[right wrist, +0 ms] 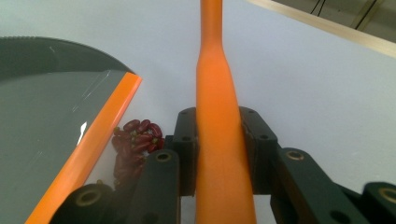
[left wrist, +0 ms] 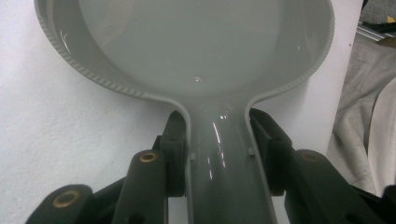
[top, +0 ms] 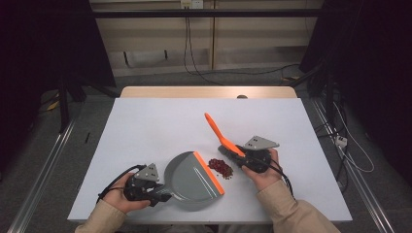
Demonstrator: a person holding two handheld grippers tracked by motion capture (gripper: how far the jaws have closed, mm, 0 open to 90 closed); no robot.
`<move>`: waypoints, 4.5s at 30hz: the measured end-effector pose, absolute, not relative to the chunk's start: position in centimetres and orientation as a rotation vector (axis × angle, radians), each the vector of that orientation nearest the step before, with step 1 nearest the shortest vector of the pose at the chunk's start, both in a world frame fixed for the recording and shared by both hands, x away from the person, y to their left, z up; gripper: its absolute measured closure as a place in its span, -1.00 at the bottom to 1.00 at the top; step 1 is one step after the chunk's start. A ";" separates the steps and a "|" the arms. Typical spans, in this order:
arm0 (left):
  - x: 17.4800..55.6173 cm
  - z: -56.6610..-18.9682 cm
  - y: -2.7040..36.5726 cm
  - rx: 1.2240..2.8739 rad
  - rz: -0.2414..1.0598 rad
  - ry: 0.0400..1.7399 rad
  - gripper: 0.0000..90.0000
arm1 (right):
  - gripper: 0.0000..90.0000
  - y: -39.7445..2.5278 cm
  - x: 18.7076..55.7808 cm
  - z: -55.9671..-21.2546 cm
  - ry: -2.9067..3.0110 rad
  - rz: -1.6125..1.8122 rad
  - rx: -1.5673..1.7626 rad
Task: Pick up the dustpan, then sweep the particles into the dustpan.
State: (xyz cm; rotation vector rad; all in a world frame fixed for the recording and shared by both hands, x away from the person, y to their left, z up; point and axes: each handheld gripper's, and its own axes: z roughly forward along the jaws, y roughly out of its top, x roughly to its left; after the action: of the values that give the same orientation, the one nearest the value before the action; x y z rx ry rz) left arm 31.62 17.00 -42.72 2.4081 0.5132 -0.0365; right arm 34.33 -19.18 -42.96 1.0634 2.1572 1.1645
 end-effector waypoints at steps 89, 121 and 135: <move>31.4 -43.6 14.9 2.412 -0.091 0.528 0.39 | 0.58 -13.3 31.5 -42.4 2.032 1.443 1.065; 30.7 -43.4 14.8 2.456 -0.096 0.445 0.39 | 0.58 -18.9 28.8 -44.0 1.946 1.238 1.142; 30.7 -43.5 14.4 2.446 -0.088 0.472 0.39 | 0.58 -14.0 28.1 -44.3 1.849 1.469 1.196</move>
State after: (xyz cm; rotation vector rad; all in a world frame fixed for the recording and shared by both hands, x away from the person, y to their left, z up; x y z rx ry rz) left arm 30.70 14.40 -43.47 2.4457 0.4718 -0.0884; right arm 28.05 -13.96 -44.35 1.1956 1.8488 1.4692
